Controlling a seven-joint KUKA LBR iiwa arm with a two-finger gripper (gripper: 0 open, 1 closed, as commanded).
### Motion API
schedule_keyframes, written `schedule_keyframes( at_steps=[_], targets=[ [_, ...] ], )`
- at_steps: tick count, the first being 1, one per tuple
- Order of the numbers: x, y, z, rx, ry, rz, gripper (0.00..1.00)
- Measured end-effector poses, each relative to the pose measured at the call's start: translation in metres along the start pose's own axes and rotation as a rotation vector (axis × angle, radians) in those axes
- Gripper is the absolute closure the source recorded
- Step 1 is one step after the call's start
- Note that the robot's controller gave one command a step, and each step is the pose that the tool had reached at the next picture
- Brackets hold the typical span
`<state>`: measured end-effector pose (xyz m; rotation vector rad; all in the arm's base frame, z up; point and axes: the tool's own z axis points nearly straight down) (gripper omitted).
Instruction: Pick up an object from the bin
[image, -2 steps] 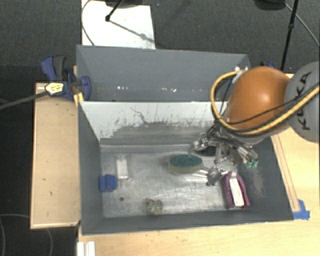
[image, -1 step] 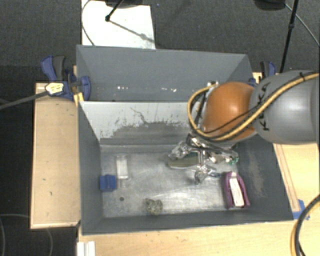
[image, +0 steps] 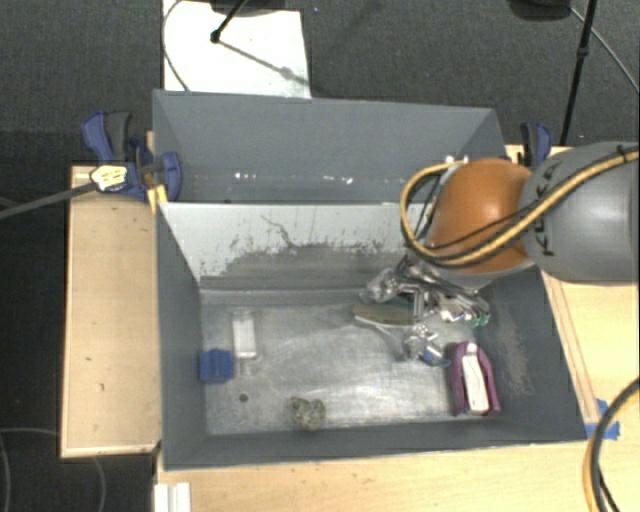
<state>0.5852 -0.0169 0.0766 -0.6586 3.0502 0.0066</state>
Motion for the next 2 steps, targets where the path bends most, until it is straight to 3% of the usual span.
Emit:
schedule_keyframes(
  at_steps=[1,2],
  targets=[
    [-0.002,-0.001,-0.003,0.004,-0.005,0.001,1.00],
    [0.025,0.011,-0.131,0.001,0.014,-0.267,1.00]
  ],
)
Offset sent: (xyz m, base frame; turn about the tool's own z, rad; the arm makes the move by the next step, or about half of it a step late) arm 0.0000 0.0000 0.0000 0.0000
